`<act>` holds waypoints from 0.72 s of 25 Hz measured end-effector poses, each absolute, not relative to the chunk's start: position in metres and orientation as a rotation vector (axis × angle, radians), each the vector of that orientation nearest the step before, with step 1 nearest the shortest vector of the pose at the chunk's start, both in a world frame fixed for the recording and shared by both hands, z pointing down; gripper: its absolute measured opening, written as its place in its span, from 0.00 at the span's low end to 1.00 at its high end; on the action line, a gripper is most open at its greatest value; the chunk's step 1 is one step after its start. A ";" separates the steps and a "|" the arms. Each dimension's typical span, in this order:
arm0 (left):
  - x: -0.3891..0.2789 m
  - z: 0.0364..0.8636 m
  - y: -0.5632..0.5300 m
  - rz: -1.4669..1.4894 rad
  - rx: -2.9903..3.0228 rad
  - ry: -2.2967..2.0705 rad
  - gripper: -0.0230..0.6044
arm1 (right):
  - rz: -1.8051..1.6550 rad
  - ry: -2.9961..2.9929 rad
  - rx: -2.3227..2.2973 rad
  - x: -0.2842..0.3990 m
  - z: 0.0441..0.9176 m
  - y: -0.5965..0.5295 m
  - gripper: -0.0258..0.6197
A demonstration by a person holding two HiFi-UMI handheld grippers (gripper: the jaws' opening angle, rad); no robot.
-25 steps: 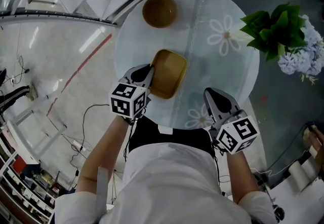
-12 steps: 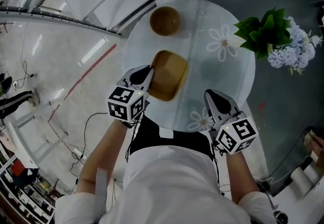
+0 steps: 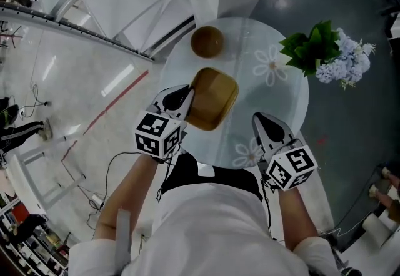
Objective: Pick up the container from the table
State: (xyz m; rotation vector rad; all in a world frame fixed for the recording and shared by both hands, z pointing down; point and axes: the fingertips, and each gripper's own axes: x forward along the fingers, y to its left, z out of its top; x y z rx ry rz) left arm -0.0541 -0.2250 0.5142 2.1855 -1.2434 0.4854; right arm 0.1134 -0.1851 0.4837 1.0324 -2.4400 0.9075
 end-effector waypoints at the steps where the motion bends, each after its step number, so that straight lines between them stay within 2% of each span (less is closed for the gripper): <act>1: -0.055 0.508 -0.226 0.483 2.197 -1.247 0.09 | 0.899 -2.446 1.037 0.113 0.479 -0.186 0.08; 18: -0.064 0.414 -0.235 0.408 2.366 -1.298 0.09 | 0.750 -2.541 1.123 0.102 0.415 -0.196 0.08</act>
